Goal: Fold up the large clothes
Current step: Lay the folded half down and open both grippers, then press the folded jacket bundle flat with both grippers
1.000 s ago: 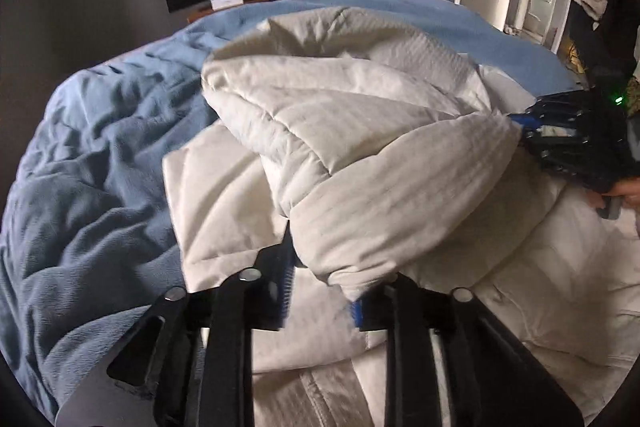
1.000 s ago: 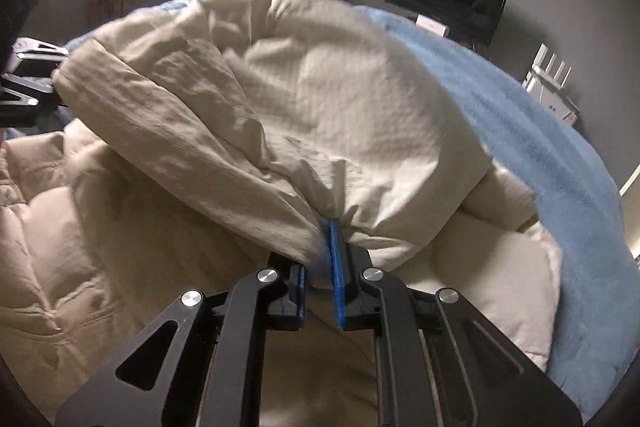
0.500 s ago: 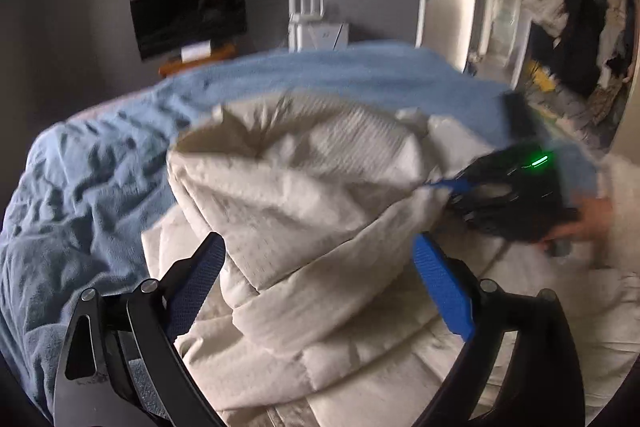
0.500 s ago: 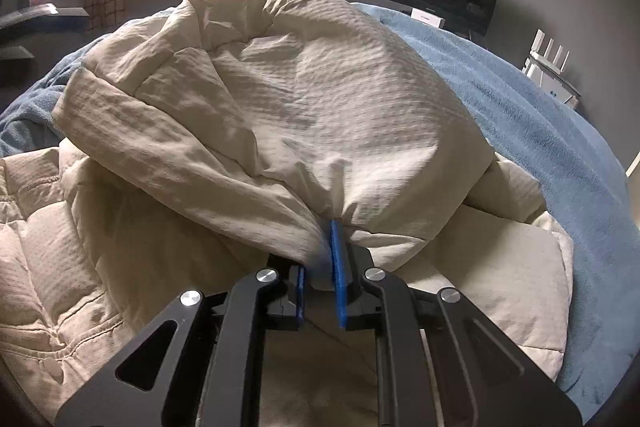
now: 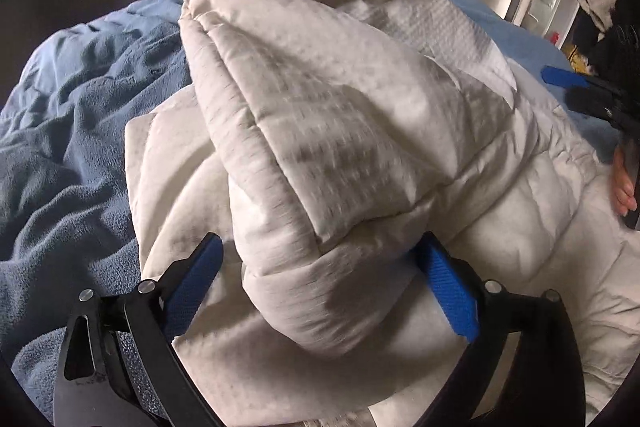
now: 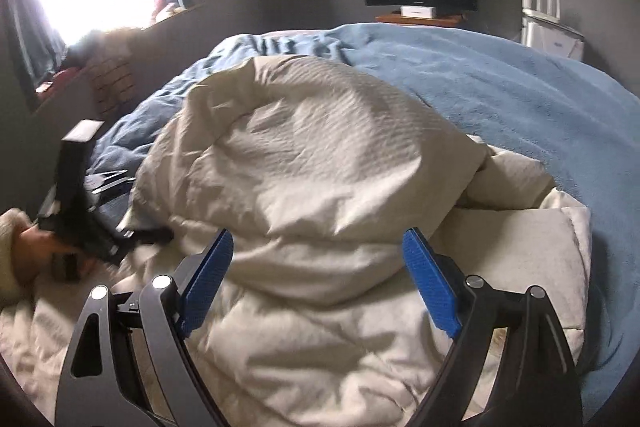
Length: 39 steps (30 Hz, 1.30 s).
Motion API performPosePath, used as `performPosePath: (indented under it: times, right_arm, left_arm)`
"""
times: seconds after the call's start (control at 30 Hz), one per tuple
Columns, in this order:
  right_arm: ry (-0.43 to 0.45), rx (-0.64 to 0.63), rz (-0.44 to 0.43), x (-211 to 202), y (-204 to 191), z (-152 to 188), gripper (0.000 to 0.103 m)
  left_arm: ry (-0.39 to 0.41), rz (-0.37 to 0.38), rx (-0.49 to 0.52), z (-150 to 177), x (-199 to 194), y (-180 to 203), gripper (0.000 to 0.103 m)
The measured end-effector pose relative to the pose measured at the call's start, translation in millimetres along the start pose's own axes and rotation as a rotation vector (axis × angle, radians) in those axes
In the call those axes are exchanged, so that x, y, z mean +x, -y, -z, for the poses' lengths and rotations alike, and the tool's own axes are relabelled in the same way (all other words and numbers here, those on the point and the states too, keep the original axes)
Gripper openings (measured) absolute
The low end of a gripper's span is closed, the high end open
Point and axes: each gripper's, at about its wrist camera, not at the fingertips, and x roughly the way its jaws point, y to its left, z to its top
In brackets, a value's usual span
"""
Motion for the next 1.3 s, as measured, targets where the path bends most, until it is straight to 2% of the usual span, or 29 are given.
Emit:
performPosePath:
  times: [0.13,0.2,0.23,0.33,0.47,0.57,0.67,0.83,0.97,1.07,1.2,1.3]
  right_arm:
    - [-0.053,-0.026,0.076,34.6,-7.7,1.3,0.082]
    - [-0.092,-0.030,0.090,50.6,-6.8,7.3,0.082]
    - [-0.102,-0.031,0.094,55.1,-6.2,9.9,0.082]
    - [-0.111,-0.036,0.100,60.4,-6.1,13.6,0.082]
    - [-0.111,-0.038,0.102,62.5,-6.0,15.6,0.083]
    - [-0.106,-0.035,0.094,60.9,-5.4,17.3,0.083]
    - [-0.102,-0.036,0.089,61.3,-6.5,18.5,0.083]
    - [-0.108,-0.064,0.097,63.5,-9.2,24.0,0.083]
    - [-0.112,-0.089,0.107,66.4,-9.5,25.3,0.083]
    - [-0.110,-0.100,0.122,68.8,-11.3,28.3,0.083]
    - [-0.098,-0.071,0.097,68.3,-4.6,29.3,0.083]
    - [-0.091,-0.068,0.092,69.2,-3.7,30.5,0.083]
  left_arm:
    - [0.050,-0.029,0.011,0.1,-12.8,3.5,0.093]
    - [0.116,-0.066,0.027,-0.6,-30.2,10.9,0.096]
    - [0.173,-0.094,0.042,-2.1,-43.0,16.3,0.096]
    - [0.287,-0.060,0.096,-14.3,-65.2,32.9,0.096]
    - [0.259,0.059,0.073,-33.8,-49.3,44.8,0.096]
    - [0.176,0.013,0.078,-34.9,-21.8,43.9,0.084]
    - [0.105,0.009,0.047,-23.5,-1.2,26.2,0.080]
    - [0.062,-0.026,0.115,-4.4,21.3,29.0,0.080]
    - [0.036,-0.013,0.104,1.4,28.4,27.5,0.081]
    - [0.067,-0.019,0.116,-0.2,21.0,30.3,0.083]
    - [0.167,0.010,0.119,-15.4,-7.5,34.0,0.095]
    - [0.227,-0.038,0.121,-44.6,-21.4,33.2,0.096]
